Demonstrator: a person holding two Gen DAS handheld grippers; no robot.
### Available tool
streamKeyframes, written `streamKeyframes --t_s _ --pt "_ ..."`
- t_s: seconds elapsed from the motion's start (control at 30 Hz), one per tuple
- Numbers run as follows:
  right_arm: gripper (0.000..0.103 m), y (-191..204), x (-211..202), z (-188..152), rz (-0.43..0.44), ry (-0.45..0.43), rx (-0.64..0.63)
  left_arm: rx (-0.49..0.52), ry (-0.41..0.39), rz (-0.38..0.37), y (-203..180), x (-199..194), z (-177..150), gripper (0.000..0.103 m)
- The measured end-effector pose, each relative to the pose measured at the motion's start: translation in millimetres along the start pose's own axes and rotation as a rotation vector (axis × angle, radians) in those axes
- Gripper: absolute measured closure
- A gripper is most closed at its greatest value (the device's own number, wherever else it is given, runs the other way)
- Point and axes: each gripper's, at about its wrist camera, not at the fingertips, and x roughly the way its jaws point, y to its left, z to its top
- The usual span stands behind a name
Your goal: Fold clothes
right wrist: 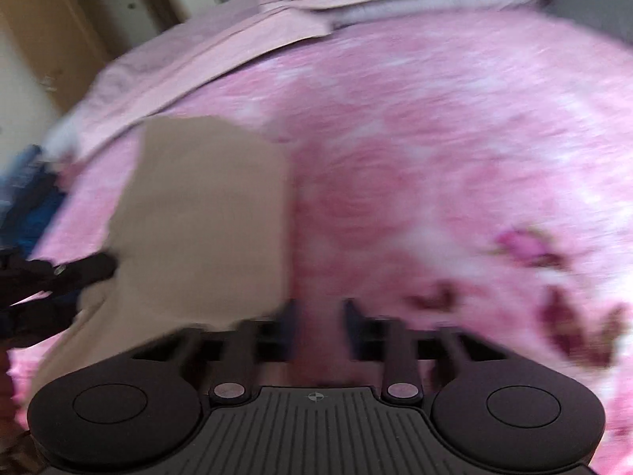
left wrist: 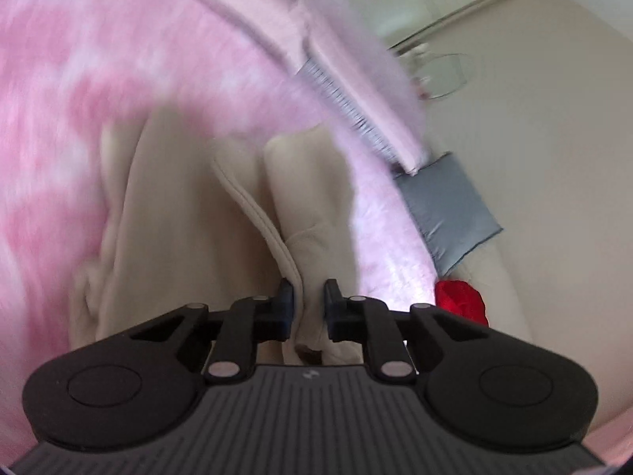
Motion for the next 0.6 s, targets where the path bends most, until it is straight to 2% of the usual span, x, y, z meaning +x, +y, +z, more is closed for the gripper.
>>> streamKeyframes --t_s 0.07,0.23,0.43,0.5,0.6 --pt "0.094 14.8 -1.7 6.0 0.025 -0.004 -0.037 0.045 -0.038 0.024 -0.4 -15.7 9.2 0.091" --pt "0.094 35.0 6.1 13.3 0.126 0.018 -0.045 -0.018 -0.04 0.136 46.2 -26.3 7.6 0.091" --pt "0.094 30.0 13.2 17.0 0.164 0.038 -0.027 -0.124 -0.058 0.07 69.7 -22.4 -6.6 0.084" --pt "0.094 26.6 14.3 18.6 0.177 0.04 -0.004 -0.102 -0.062 0.085 70.6 -23.6 -6.3 0.089" --pt "0.094 28.5 12.5 19.4 0.177 0.038 -0.001 -0.068 -0.068 0.109 71.9 -25.5 -5.9 0.091"
